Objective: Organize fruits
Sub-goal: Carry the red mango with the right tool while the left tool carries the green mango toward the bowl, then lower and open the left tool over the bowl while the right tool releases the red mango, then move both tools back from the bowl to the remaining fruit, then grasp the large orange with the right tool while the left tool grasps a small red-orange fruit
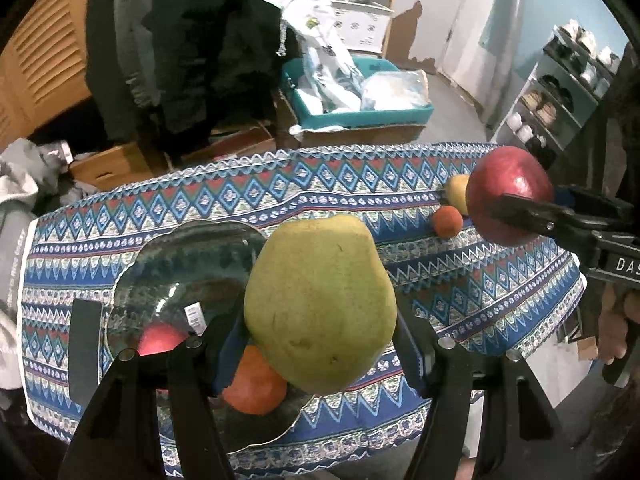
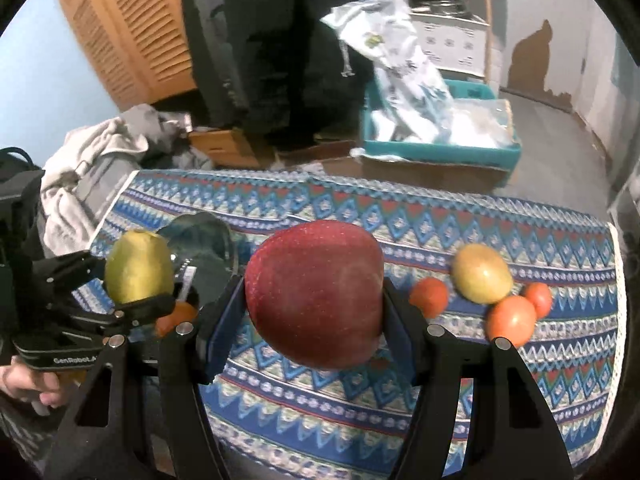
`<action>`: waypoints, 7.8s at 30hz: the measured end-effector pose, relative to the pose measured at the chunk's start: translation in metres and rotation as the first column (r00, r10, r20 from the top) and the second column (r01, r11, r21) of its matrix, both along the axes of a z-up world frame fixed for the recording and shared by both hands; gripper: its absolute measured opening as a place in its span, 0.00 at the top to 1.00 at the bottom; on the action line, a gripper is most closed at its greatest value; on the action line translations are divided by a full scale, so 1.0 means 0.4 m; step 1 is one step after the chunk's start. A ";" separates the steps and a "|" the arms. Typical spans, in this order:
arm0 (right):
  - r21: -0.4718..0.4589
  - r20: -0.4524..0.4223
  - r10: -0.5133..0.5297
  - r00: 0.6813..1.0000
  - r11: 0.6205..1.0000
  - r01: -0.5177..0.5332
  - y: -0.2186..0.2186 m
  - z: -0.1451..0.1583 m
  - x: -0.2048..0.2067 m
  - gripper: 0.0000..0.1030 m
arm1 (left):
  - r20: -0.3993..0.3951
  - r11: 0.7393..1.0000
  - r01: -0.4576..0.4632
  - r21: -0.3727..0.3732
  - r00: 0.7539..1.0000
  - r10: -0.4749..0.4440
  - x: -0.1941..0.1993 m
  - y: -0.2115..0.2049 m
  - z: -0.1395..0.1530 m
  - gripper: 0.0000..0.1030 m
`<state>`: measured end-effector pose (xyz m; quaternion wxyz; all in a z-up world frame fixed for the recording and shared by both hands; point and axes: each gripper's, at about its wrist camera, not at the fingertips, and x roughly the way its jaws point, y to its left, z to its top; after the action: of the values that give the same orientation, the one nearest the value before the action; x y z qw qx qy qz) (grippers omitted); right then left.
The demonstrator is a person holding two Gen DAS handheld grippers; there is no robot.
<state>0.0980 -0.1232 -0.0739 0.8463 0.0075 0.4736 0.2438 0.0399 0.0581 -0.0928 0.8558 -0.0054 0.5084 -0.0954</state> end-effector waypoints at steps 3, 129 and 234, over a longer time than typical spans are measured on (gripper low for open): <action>0.000 0.002 0.020 1.000 1.000 -0.020 0.032 0.004 0.002 0.36 | 0.006 1.000 -0.023 -0.003 1.000 0.023 -0.005 0.029 0.004 0.35; -0.248 0.003 -0.054 0.999 0.967 0.053 0.010 -0.025 -0.029 0.19 | -0.020 0.999 -0.017 0.046 1.000 0.018 -0.009 0.003 0.010 0.16; -0.191 -0.272 -0.216 0.938 0.967 0.167 -0.438 -0.296 0.161 0.35 | -0.215 0.963 0.265 0.037 0.944 -0.252 0.317 -0.561 -0.305 0.55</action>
<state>0.1625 -0.2985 -0.1922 0.7850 0.0196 0.6082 0.1163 0.1665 -0.1664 -0.2148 0.7775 0.0795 0.5945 -0.1891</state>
